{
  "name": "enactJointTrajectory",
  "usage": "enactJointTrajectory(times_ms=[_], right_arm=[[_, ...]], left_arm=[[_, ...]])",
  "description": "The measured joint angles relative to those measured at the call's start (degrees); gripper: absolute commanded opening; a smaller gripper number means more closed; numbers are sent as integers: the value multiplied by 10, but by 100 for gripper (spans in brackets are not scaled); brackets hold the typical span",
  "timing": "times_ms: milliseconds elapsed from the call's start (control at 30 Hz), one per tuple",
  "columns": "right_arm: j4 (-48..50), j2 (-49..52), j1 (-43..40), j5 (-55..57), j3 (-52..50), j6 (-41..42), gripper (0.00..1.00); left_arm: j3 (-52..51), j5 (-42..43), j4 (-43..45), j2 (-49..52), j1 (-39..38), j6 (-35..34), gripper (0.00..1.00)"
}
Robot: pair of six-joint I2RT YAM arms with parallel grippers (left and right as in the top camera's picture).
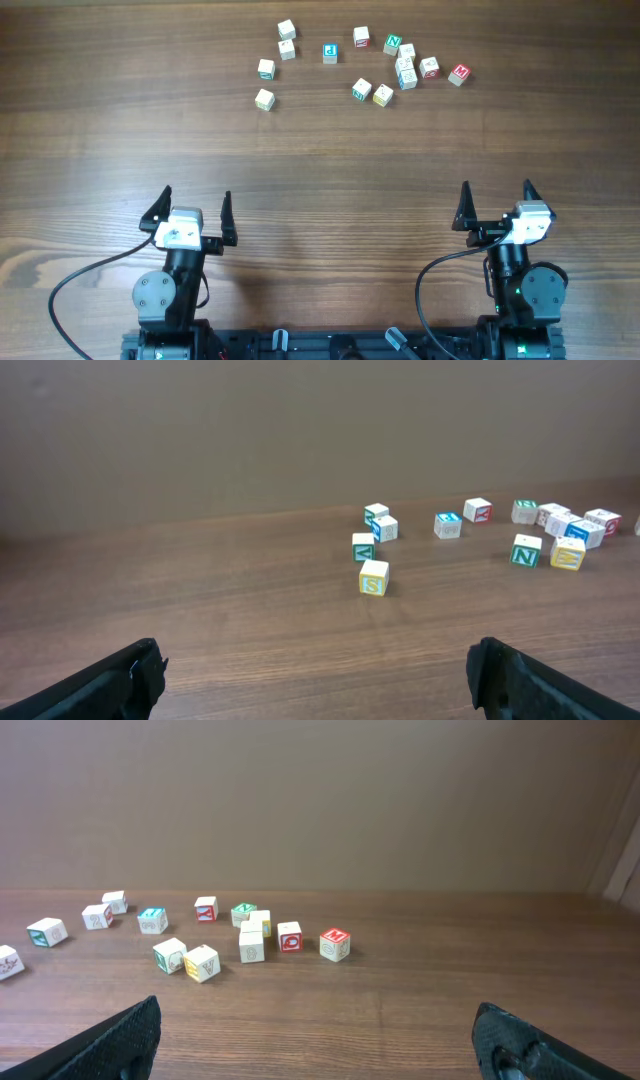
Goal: Form a horizontal line
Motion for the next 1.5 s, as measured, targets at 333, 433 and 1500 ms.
enactJointTrajectory(times_ms=[333, 433, 1500], right_arm=[[0, 0, 0, 0, 0, 0, 100], [0, 0, 0, 0, 0, 0, 100], [0, -1, 0, 0, 0, 0, 100]], left_arm=[[5, 40, 62, 0, 0, -58, 100], [28, 68, 58, 0, 0, -65, 100], [837, 201, -334, 857, -21, -42, 100]])
